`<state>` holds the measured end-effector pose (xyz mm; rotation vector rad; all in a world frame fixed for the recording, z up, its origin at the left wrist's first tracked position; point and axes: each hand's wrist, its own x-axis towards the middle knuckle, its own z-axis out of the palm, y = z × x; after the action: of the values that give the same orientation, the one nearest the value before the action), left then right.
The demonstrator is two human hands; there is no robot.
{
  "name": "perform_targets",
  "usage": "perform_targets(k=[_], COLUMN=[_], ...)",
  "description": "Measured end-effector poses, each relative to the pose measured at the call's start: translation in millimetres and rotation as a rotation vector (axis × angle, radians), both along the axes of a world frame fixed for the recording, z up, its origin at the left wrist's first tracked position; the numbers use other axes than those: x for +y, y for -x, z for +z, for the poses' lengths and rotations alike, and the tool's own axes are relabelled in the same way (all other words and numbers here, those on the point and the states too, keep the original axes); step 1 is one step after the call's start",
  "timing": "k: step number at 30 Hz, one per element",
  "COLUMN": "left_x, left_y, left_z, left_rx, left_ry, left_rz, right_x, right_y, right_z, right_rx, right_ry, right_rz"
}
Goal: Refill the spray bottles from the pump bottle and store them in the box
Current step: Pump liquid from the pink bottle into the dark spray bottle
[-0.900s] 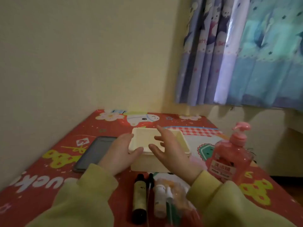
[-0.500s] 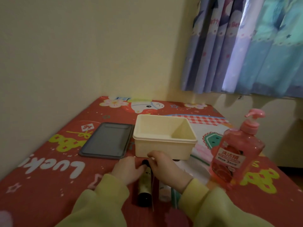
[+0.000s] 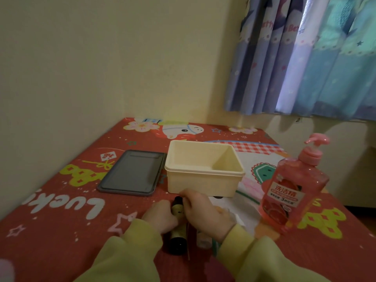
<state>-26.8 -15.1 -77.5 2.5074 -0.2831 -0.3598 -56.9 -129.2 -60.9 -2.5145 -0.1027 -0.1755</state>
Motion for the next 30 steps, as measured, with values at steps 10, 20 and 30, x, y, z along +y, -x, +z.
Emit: perform_targets(k=[10,20,30], left_x=[-3.0,-41.3,-122.8], left_y=[-0.3,17.4,34.0], left_z=[12.5,62.4,91.0], left_rx=[-0.132,-0.297,-0.327], left_ry=[0.104,0.495,0.792], left_rz=[0.073,0.064,-0.063], right_x=[-10.9,-56.8,-121.3], right_y=[10.1,26.0,64.4], right_z=[15.3,57.8,116.7], right_rx=[-0.168,-0.435,-0.606], right_ry=[-0.069,-0.154,-0.165], right_rz=[0.012,-0.026,-0.095])
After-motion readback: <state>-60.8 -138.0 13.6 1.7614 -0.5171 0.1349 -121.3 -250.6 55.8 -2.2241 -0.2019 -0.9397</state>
